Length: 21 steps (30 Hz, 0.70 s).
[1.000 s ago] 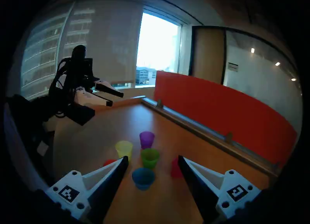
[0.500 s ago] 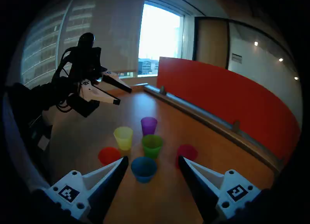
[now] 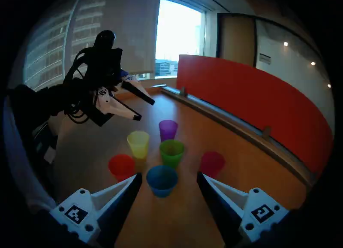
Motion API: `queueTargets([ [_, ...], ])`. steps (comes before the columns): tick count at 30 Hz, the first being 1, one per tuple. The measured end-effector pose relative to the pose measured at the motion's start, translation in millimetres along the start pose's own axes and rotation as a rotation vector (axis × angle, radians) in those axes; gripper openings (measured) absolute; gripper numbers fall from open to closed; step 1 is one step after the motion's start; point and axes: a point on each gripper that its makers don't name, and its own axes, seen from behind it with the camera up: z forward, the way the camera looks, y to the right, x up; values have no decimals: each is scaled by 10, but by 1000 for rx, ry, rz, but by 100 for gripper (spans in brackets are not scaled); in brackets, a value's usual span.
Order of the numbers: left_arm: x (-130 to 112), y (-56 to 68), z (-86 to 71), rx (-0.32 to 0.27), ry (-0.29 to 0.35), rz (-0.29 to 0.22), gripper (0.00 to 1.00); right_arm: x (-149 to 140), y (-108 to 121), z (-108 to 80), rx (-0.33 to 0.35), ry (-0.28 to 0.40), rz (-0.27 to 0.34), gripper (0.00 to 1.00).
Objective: Pour water
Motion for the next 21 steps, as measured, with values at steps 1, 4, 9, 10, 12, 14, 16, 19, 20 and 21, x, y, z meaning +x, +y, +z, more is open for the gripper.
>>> queueTargets([
  [1, -26, 2, 20, -4, -8, 2, 100, -11, -1, 0, 0, -2, 0, 99],
  [4, -101, 6, 75, -13, -33, 13, 100, -40, -3, 1, 1, -6, -2, 99],
  [9, -218, 26, 166, -29, -73, 36, 100, -64, -15, 5, 4, -10, -8, 100],
  [10, -246, 31, 187, -33, -83, 40, 100, -67, -17, 8, 4, -11, -9, 100],
  [12, -296, 42, 227, -41, -101, 46, 100, -75, -17, 14, 4, -13, -11, 100],
  [14, -347, 54, 273, -49, -121, 50, 100, -86, -14, 23, 3, -14, -13, 99],
  [16, -397, 59, 329, -54, -140, 55, 100, -95, -9, 29, 4, -16, -13, 99],
  [19, -455, 60, 421, -59, -163, 59, 100, -109, 0, 37, 4, -17, -10, 99],
  [20, -471, 60, 452, -60, -170, 61, 100, -114, 3, 39, 4, -17, -9, 99],
  [21, -485, 64, 481, -62, -176, 60, 100, -119, 5, 40, 4, -17, -8, 99],
])
